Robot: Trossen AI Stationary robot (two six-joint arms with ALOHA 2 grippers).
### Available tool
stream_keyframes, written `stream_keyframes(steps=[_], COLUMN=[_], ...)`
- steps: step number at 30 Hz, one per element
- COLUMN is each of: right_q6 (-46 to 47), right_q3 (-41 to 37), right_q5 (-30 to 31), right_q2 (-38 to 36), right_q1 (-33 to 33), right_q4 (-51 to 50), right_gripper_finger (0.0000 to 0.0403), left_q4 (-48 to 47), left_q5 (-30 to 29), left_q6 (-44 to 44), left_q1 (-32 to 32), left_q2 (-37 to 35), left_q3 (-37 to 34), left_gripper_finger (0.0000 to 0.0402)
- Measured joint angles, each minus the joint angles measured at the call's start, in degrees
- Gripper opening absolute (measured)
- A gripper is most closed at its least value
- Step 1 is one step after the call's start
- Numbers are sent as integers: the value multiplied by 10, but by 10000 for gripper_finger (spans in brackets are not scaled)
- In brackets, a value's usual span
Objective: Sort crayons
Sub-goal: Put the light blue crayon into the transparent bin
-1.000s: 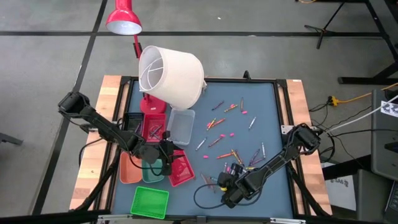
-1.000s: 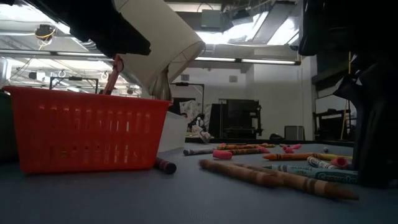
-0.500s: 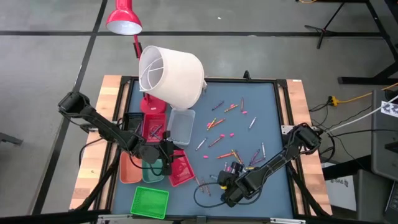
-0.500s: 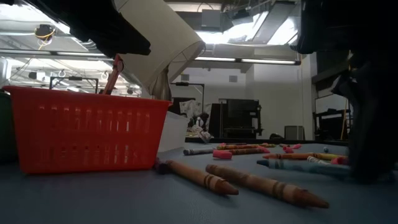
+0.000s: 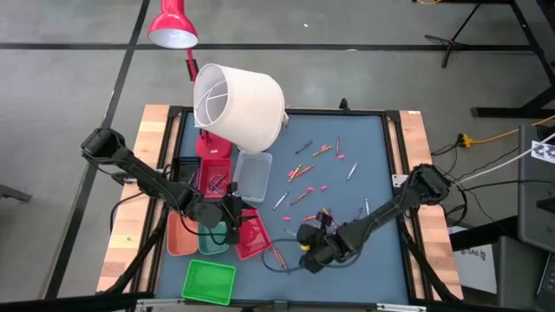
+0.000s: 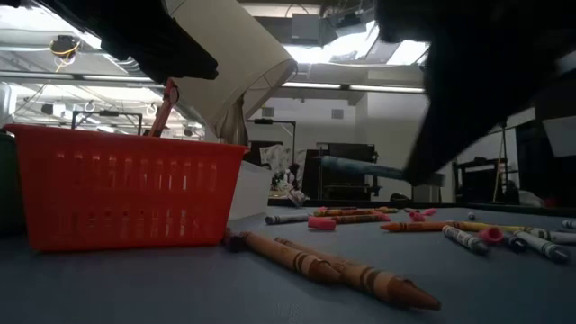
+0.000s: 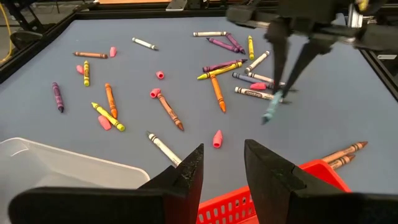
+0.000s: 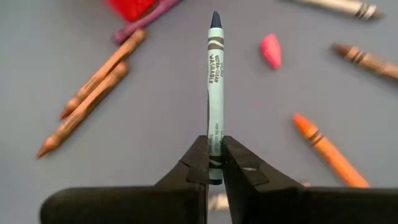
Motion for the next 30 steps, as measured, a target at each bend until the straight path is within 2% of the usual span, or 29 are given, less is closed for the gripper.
stream_keyframes(steps=[8,21,30], right_q6=[-100,-256,-288], right_q3=[1,1,1], right_q5=[17,14,11], right_q2=[0,-1,-1], right_q1=[-80,-191,-250], right_q4=[48,235,300], right_gripper_finger=[26,26,26], left_q4=[0,0,0], left_q5=[0,0,0], left_q6=[0,0,0], left_q1=[0,0,0], left_q2=[0,0,0], left_q3=[0,0,0], left_gripper_finger=[100,100,100])
